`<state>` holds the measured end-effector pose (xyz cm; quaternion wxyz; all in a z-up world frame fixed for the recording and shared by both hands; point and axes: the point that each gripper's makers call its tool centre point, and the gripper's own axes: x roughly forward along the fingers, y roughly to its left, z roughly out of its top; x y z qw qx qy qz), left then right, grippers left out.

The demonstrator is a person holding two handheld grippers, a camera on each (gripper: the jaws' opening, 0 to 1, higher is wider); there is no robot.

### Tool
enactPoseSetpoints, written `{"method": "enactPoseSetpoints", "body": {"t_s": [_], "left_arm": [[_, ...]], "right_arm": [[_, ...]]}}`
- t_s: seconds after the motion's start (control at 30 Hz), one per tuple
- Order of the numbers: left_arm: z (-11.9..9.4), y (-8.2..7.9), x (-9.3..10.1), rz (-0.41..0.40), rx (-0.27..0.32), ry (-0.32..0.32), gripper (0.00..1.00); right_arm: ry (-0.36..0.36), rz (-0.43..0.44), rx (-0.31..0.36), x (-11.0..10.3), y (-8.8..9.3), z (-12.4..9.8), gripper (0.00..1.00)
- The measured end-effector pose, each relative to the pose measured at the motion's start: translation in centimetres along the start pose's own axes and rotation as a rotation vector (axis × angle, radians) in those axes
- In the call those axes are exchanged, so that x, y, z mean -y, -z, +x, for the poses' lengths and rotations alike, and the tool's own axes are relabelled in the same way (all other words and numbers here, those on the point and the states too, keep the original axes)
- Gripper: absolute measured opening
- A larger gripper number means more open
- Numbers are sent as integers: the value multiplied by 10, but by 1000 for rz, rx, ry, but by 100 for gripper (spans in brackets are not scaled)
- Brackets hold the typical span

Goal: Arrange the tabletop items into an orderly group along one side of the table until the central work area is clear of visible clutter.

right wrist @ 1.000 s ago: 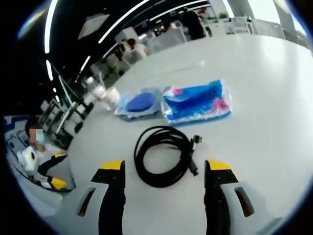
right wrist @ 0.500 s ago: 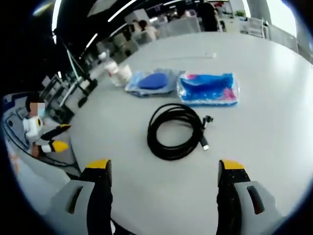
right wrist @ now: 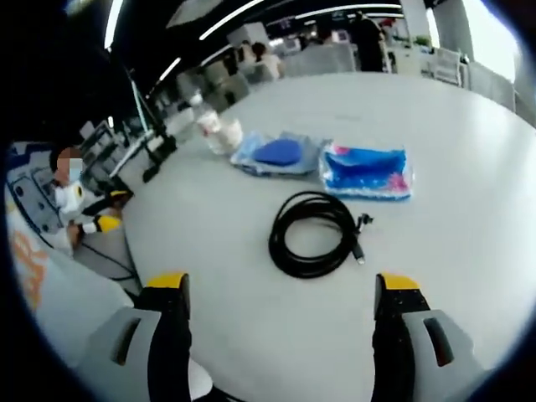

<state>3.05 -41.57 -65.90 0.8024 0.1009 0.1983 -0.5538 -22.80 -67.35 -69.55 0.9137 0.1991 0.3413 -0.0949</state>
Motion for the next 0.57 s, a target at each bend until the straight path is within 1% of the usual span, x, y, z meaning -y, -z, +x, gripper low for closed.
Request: {"method": "enactPoseSetpoints", "body": {"t_s": [0.03,0.07,0.1,0.13,0.17,0.2,0.23,0.27,0.3,0.33,0.4,0.47,0.5,0.57], "left_arm": [[2,-10,0,37,45,4,100],[3,-12,-1,49,72,11,100],[3,-8,1,43,51,18,100],[5,0,4,19,18,39,100],[7,4,7,20,-10,59,100],[9,5,7,32,-20,66,100],[11,5,7,64,-24,77,100],[13,4,10,107,-26,102,100],[14,5,9,132,-47,106,100],[16,7,10,155,-74,116,100],[22,-2,12,144,-50,140,100],[24,-4,8,138,-55,143,100],[26,-6,5,136,-57,142,100],[30,-11,0,125,-50,140,100]], "right_arm": [[0,-1,14,-1,-3,-2,90],[-1,-13,38,-3,-7,-4,91],[2,-20,45,-3,-8,-6,92],[10,-24,49,-3,-9,-8,92],[10,-26,55,-3,-10,-9,92],[10,-25,62,-3,-11,-10,92],[9,-19,73,-2,-12,-11,92],[7,-10,79,-2,-13,-11,92],[4,10,85,-2,-13,-11,92],[5,12,83,-1,-13,-11,92],[11,1,81,0,-12,-10,92],[9,8,74,-1,-10,-9,91],[1,26,72,-1,-9,-8,91],[1,26,75,-2,-9,-9,91]]}}
